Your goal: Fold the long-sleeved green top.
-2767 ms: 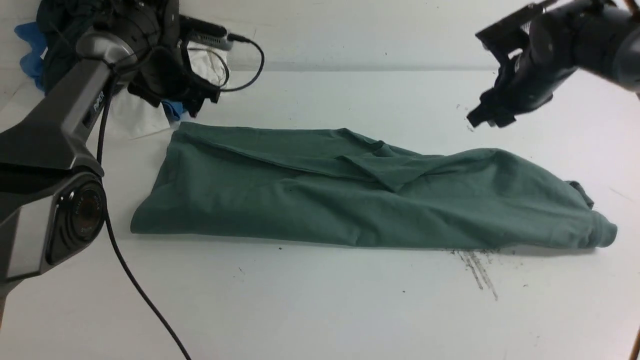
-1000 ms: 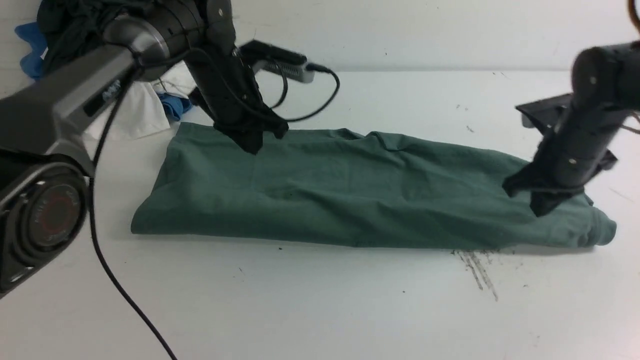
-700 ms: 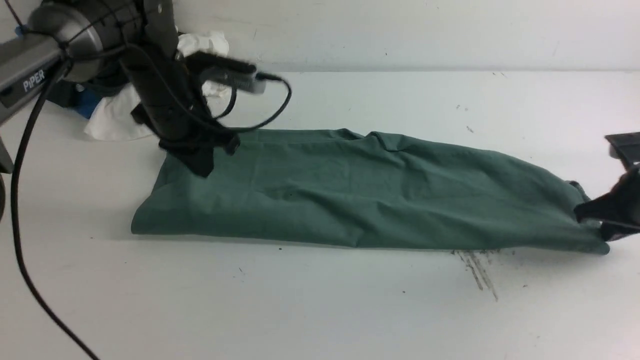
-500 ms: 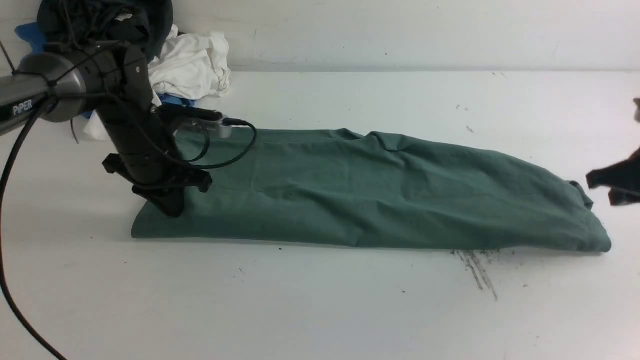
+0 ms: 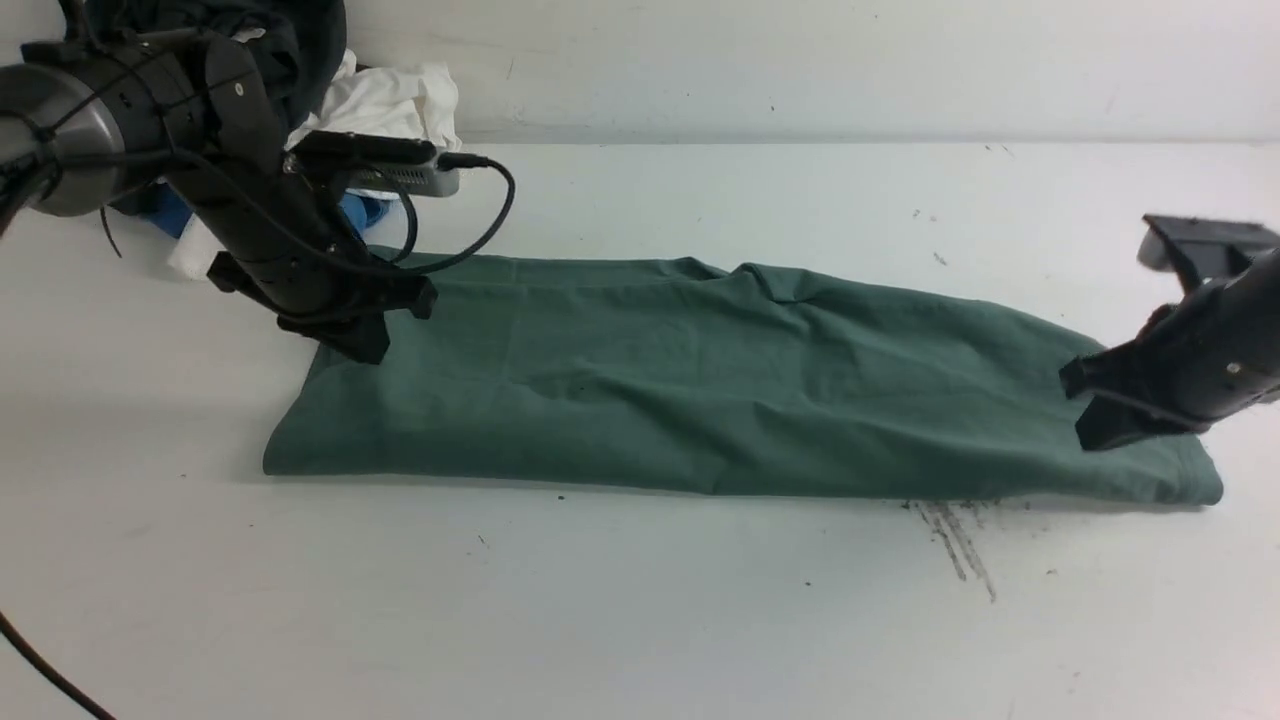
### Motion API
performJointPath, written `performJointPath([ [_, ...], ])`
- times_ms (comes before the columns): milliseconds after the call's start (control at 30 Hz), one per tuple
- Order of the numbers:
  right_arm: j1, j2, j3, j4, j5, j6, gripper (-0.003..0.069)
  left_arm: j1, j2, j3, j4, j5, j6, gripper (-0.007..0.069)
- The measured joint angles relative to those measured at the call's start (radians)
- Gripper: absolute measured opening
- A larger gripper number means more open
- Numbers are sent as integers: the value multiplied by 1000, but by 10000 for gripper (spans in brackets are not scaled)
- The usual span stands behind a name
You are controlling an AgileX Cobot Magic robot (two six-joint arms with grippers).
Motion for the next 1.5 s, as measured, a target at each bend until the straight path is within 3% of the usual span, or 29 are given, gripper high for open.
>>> performJointPath([
  [167, 0, 87, -5, -28, -48, -3, -13, 30, 92, 0, 0, -86, 18, 26],
  [400, 2, 71, -6, -77, -82, 7, -13, 91, 83, 1, 6, -66, 21, 26],
  [600, 2, -99, -1, -92, -86, 8, -13, 134, -123, 1, -31, 16, 46, 26],
  [767, -11, -180, -1, -106, -84, 13, 3, 124, -353, 43, -167, 9, 154, 26],
  [933, -93, -130, -1, -112, -56, 80, 168, 105, -670, 201, -381, -80, 314, 26],
  [967, -111, -106, -1, -114, -56, 102, 244, 105, -739, 254, -404, -103, 348, 26],
  [1200, -144, 16, -1, -122, -68, 172, 570, 105, -1112, 518, -422, -242, 520, 26],
  [1267, -144, 61, -1, -102, -73, 186, 615, 105, -1220, 614, -422, -310, 581, 26],
  [1367, -144, 85, -3, -68, -83, 196, 620, 105, -1317, 699, -422, -388, 610, 26],
  [1500, -137, 94, -7, -18, -111, 185, 537, 105, -1439, 826, -425, -492, 611, 26],
])
